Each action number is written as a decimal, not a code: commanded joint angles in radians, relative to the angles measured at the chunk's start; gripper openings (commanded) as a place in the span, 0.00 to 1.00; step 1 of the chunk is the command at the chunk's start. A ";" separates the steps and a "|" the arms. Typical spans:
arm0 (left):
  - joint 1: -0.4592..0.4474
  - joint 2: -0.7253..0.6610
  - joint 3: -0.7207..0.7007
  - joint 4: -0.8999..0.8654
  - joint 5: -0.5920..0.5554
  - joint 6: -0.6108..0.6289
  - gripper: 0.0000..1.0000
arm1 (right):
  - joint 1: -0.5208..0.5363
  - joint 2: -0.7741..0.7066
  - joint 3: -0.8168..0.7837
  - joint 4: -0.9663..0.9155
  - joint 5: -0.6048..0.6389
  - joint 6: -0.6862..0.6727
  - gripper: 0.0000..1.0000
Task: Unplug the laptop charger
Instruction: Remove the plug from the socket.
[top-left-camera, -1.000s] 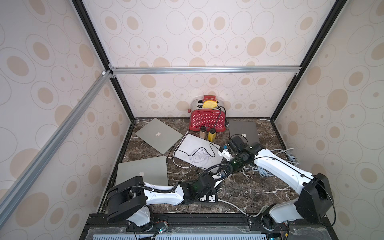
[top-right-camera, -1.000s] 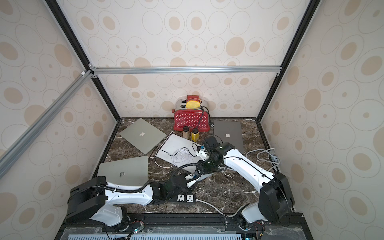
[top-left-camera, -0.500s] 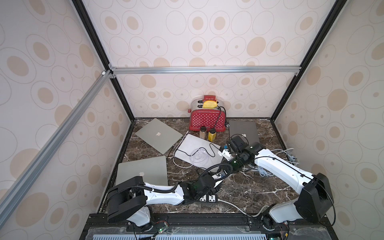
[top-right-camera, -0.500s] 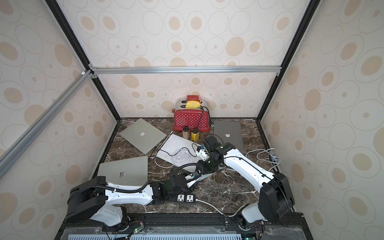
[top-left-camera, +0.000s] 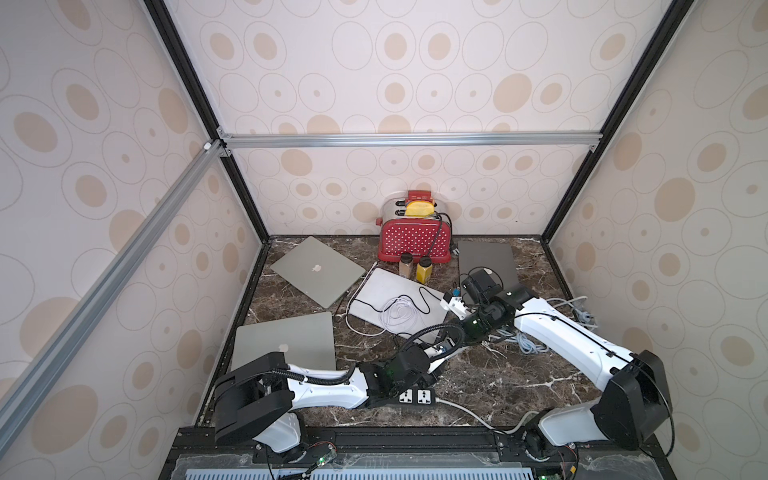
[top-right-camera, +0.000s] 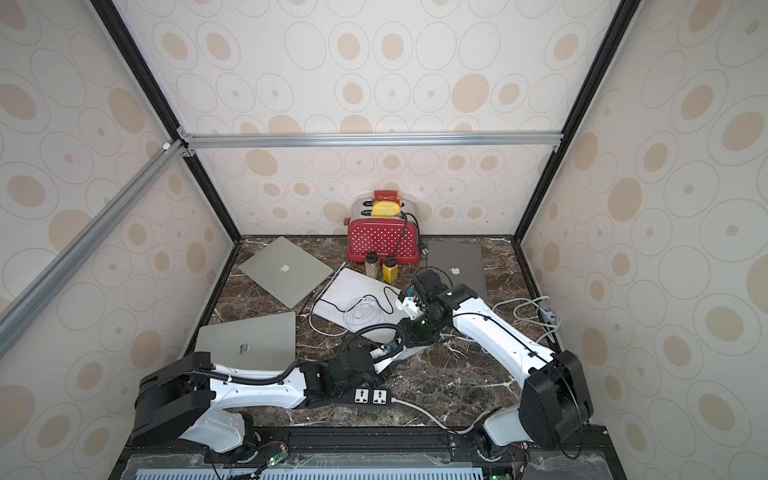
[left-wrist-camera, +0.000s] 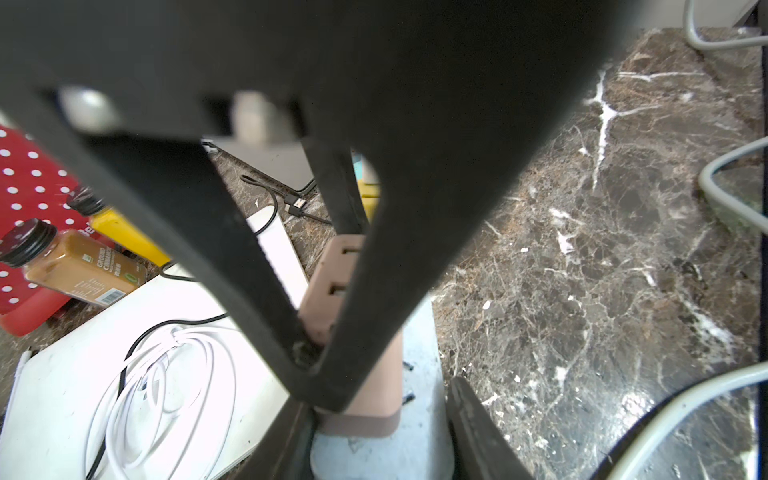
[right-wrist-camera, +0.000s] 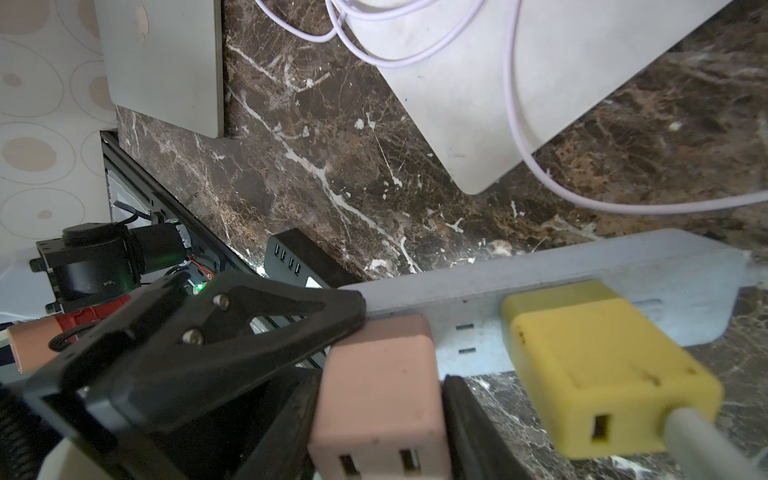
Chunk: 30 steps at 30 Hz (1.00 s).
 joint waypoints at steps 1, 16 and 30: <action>0.001 0.025 0.009 -0.059 0.095 -0.023 0.00 | -0.010 -0.070 0.004 0.102 -0.138 0.023 0.00; -0.003 0.113 0.031 -0.051 0.165 -0.027 0.00 | -0.090 -0.080 -0.048 0.195 -0.231 0.072 0.00; -0.008 0.198 0.052 -0.028 0.193 -0.055 0.00 | -0.030 -0.093 0.006 0.074 -0.035 0.016 0.00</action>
